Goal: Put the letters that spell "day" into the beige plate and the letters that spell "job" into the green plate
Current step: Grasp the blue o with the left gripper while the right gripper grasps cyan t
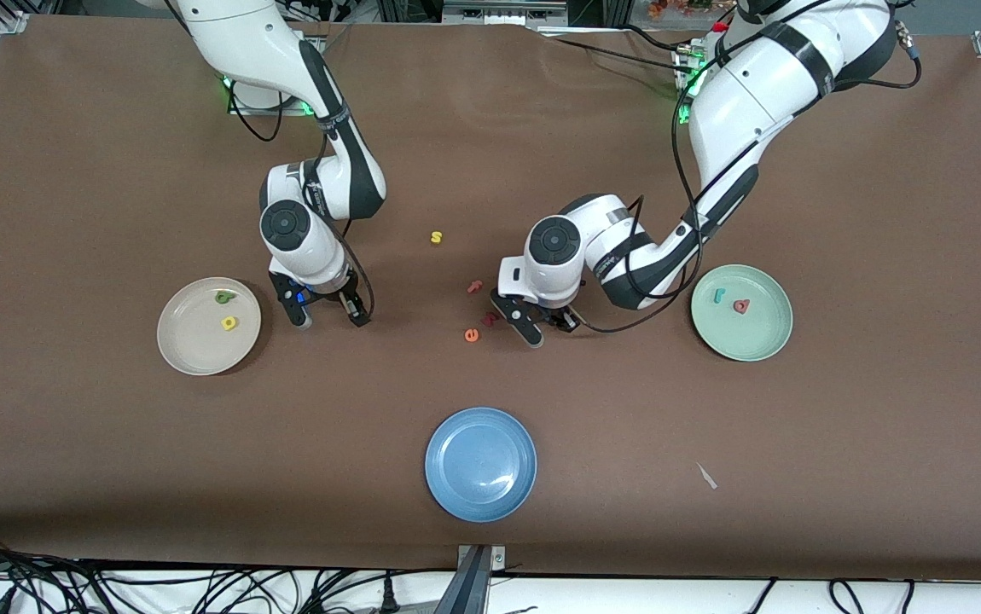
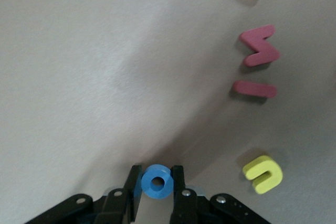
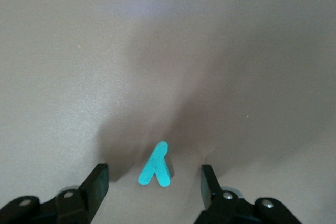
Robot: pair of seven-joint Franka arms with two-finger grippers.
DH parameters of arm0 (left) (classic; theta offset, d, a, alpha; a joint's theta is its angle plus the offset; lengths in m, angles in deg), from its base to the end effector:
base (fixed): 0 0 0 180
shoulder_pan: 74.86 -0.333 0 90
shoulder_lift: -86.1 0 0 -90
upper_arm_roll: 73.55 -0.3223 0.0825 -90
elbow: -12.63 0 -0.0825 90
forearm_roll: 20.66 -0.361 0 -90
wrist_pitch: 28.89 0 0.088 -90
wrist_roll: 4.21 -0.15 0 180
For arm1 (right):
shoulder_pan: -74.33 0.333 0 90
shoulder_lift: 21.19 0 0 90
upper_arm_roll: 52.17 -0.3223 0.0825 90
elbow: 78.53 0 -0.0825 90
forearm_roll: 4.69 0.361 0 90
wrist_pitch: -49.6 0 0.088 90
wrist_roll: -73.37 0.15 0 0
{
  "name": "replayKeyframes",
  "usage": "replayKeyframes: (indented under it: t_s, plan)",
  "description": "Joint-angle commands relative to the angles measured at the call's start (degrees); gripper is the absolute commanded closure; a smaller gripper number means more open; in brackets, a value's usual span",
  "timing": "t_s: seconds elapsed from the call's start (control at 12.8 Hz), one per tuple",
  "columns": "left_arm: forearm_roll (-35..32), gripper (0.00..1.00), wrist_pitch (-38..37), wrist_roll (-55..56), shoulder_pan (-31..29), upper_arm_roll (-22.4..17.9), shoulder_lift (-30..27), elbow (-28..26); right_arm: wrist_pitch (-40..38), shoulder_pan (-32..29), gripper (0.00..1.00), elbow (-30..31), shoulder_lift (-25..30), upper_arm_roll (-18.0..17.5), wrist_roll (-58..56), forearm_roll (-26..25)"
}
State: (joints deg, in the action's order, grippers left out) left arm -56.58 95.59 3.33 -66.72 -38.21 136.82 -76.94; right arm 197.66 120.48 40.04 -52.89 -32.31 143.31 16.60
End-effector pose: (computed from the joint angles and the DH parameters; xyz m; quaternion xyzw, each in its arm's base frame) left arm 0.5460 -0.3934 0.1552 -0.9092 0.4146 0.0289 0.0250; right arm 0.5197 0.2542 0.1563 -0.8705 0.4921 0.0009 0.0118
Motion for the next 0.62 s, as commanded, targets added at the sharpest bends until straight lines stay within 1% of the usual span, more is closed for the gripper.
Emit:
replayKeyframes:
  t_s: [0.0, 0.16, 0.23, 0.31, 0.39, 0.47, 0.55]
  plan:
    - [-1.0, 0.90, -5.4, -0.2, -0.9, 0.3, -4.3, -0.6, 2.1, 0.3, 0.22, 2.9, 1.7, -0.2, -2.8, 1.1]
    - [-0.9, 0.91, -12.5, -0.3, -2.4, 1.6, -7.3, -0.5, 2.1, 0.2, 0.29, 3.4, 2.0, -0.2, -3.8, 1.1]
    - [-0.9, 0.91, -14.6, -0.5, -4.0, 2.4, -8.6, -0.6, 2.1, 0.3, 0.36, 3.3, 2.1, -0.2, -4.0, 1.1]
    - [-0.9, 0.91, -16.9, -0.7, -5.9, 3.6, -9.4, -0.7, 2.1, 0.3, 0.44, 3.3, 2.1, -0.2, -4.3, 1.1]
    - [-0.9, 0.91, -19.4, -2.8, -8.1, 4.8, -9.6, -0.7, 2.1, 0.2, 0.56, 3.3, 2.1, -0.2, -5.0, 1.1]
    - [-0.9, 0.91, -21.0, -6.2, -10.9, 6.2, -9.7, -0.7, 2.1, 0.2, 0.64, 3.2, 2.1, -0.2, -5.2, 1.1]
    - [-0.7, 0.91, -22.9, -10.0, -14.4, 7.3, -9.8, -0.7, 2.1, 0.2, 0.69, 3.2, 2.1, -0.1, -5.4, 1.1]
